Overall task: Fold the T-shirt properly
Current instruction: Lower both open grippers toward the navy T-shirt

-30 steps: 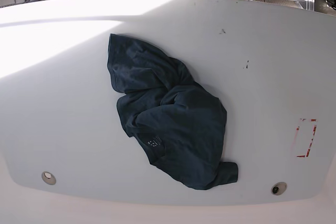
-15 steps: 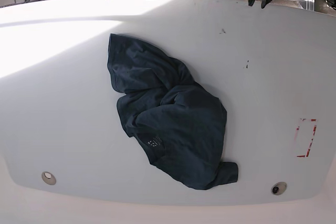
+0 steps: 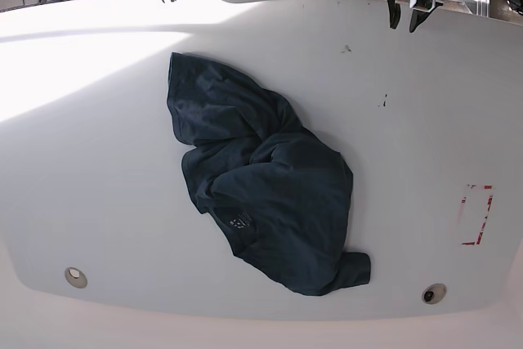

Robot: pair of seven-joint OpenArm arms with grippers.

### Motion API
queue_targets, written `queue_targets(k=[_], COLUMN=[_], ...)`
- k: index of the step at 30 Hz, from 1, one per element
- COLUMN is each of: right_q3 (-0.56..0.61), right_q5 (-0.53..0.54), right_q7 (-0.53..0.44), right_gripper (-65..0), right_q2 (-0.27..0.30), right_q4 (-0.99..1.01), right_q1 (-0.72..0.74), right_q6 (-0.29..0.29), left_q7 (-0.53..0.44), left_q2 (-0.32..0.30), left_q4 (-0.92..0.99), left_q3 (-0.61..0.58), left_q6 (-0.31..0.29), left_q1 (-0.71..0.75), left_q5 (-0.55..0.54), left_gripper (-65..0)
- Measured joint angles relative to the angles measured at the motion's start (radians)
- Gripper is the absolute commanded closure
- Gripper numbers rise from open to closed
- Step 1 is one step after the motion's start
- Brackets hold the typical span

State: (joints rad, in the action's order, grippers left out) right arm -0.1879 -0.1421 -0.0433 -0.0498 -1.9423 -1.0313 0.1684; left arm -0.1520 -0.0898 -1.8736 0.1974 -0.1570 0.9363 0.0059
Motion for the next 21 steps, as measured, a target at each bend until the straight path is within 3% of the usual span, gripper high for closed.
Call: queue_targets(k=[2, 14, 21], right_q3=[0.000, 0.005, 0.007], right_q5=[0.001, 0.000, 0.008], right_q7=[0.000, 0.029, 0.059], right_gripper=[-17.3, -38.7, -41.2], right_q2=[-0.001, -0.001, -0.003], right_q4=[0.000, 0.000, -0.009], right_q1=[0.003, 0.065, 0.105], right_q6=[0.000, 0.000, 0.011], left_q7=[0.001, -0.003, -0.013], left_q2=[0.001, 0.008, 0.008], left_q4=[0.000, 0.001, 0.000], left_q3=[0.000, 0.000, -0.002], left_q6=[0.000, 0.000, 0.000], left_q1=[-0.003, -0.037, -0.056], left_q5=[0.000, 0.001, 0.002], left_gripper=[-19.3, -22.1, -23.3])
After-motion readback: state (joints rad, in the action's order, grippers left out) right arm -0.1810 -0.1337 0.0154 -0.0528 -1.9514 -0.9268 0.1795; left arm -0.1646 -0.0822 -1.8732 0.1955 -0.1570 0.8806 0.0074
